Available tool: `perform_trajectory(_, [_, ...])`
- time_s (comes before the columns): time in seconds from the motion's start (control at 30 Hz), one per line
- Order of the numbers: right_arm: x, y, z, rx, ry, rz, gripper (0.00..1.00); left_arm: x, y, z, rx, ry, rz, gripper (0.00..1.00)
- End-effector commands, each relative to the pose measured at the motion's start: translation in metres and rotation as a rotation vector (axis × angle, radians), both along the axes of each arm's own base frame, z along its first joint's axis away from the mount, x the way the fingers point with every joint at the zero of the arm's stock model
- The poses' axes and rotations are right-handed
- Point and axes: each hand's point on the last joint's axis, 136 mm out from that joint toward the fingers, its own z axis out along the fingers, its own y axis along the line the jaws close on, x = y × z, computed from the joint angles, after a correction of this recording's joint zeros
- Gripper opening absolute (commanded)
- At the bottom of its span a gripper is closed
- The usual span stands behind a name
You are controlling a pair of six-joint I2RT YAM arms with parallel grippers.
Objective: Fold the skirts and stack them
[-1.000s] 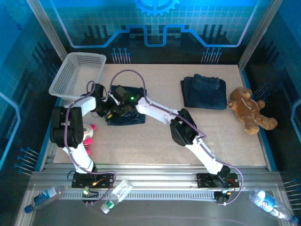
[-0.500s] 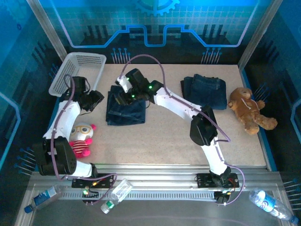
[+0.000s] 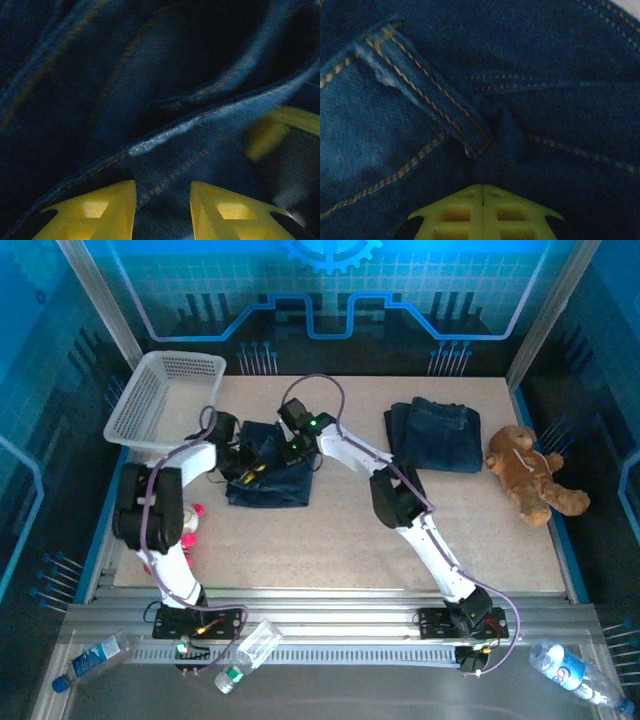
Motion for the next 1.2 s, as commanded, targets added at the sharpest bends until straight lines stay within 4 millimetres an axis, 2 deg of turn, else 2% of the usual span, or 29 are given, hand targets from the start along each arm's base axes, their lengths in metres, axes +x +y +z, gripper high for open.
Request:
perform_trajectory(0.0, [-0.052,-0.017,0.009,0.067,0.125,-0.210,0.00,0.015,-0.014,-0.009,0.074,-0.009,-0.119,0.33])
perform_trajectory(0.1, [-0.088,0.005,0.031,0.272,0.222,-0.249,0.06,0.037,-0.033,0.000,0.080,-0.061,-0.204,0.34])
perform_trajectory(0.17, [-0.097,0.014,0.051,0.345,0.224,-0.240,0.12,0.053,-0.055,0.012,0.073,-0.105,-0.277,0.35])
perform_trajectory(0.2, [-0.095,0.010,0.058,0.339,0.205,-0.259,0.16,0.057,-0.064,0.017,0.076,-0.114,-0.306,0.35])
perform_trajectory(0.23, [-0.090,-0.001,0.067,0.333,0.175,-0.291,0.20,0.060,-0.070,0.024,0.088,-0.122,-0.329,0.34])
perform_trajectory(0.3, [-0.080,-0.029,0.078,0.323,0.113,-0.359,0.27,0.060,-0.069,0.042,0.108,-0.144,-0.325,0.35])
perform_trajectory(0.4, [-0.071,-0.074,0.079,0.300,0.047,-0.399,0.38,0.053,-0.054,0.071,0.105,-0.185,-0.265,0.45])
perform_trajectory(0.47, [-0.067,-0.089,0.076,0.295,0.026,-0.312,0.49,0.042,-0.042,0.085,0.088,-0.198,-0.218,0.52])
perform_trajectory(0.53, [-0.066,-0.094,0.070,0.259,0.015,-0.192,0.52,0.030,-0.032,0.094,0.059,-0.206,-0.173,0.59])
perform_trajectory(0.63, [-0.064,-0.089,0.058,0.238,0.024,-0.004,0.53,0.012,-0.026,0.104,-0.009,-0.229,-0.115,0.75])
perform_trajectory(0.8, [-0.061,-0.071,0.040,0.241,0.052,0.169,0.56,-0.021,-0.029,0.106,-0.100,-0.229,-0.045,0.98])
perform_trajectory(0.93, [-0.054,-0.056,0.034,0.275,0.048,0.224,0.57,-0.040,-0.028,0.102,-0.137,-0.236,0.011,0.99])
perform_trajectory(1.07, [-0.047,-0.044,0.022,0.289,0.068,0.242,0.56,-0.049,-0.027,0.098,-0.143,-0.222,0.020,0.99])
perform_trajectory(1.17, [-0.044,-0.038,0.028,0.281,0.034,0.259,0.50,-0.053,-0.031,0.096,-0.171,-0.207,0.008,0.99])
